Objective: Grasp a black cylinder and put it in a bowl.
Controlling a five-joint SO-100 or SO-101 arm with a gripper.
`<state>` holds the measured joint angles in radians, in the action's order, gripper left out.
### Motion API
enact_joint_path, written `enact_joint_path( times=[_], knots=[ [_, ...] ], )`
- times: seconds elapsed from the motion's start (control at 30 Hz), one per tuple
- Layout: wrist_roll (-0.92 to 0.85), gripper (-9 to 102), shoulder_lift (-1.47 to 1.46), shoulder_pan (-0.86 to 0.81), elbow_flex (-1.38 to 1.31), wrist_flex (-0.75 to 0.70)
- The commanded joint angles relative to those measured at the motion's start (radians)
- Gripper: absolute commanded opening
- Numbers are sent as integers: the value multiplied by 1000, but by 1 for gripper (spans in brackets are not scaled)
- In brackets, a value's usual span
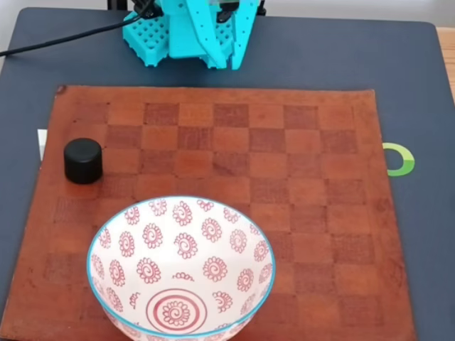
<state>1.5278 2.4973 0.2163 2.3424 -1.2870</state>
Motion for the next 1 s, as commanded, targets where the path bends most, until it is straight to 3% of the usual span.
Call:
enact_joint_path(
  times=[0.0,0.17,0.33,0.63,0.97],
  knots=[
    [-51,1,-103,-51,-115,-3],
    [-173,3,-242,-161,-245,-97],
    [-232,17,-337,-239,-359,-199],
    [-400,28,-569,-388,-442,-196],
    [-407,40,-709,-451,-445,-192]
  ],
)
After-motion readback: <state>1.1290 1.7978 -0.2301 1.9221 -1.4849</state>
